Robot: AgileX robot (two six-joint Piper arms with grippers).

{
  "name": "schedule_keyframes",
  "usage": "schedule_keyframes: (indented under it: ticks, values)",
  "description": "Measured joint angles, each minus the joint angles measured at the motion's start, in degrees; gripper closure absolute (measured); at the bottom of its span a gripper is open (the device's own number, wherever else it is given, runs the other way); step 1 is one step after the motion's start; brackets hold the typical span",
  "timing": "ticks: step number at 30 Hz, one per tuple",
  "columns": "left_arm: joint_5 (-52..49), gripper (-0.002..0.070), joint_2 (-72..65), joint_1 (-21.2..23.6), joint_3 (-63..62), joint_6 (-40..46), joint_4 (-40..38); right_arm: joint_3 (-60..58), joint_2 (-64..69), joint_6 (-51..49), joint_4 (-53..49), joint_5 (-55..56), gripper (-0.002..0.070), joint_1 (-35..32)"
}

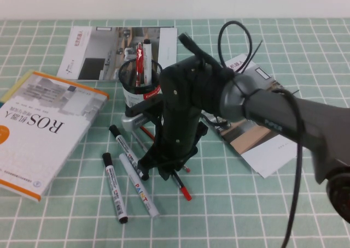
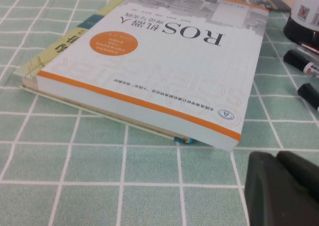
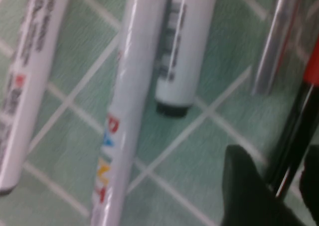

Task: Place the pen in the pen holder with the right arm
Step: Pick up the pen on the table

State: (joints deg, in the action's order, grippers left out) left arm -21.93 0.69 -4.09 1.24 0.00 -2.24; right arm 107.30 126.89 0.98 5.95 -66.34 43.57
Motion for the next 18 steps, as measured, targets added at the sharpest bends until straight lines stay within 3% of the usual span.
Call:
schedule_keyframes:
  ticks: [14, 18]
  values:
    - [0.0, 0.0679, 0.0, 0.0, 0.0, 0.0, 0.0, 4.43, 3.68, 0.0, -2.02, -1.25, 0.0445, 0.0]
    - [0.0, 0.0679, 0.0, 0.0, 0.0, 0.0, 0.0, 4.48, 3.68, 0.0, -2.46, -1.63, 0.0496, 0.0]
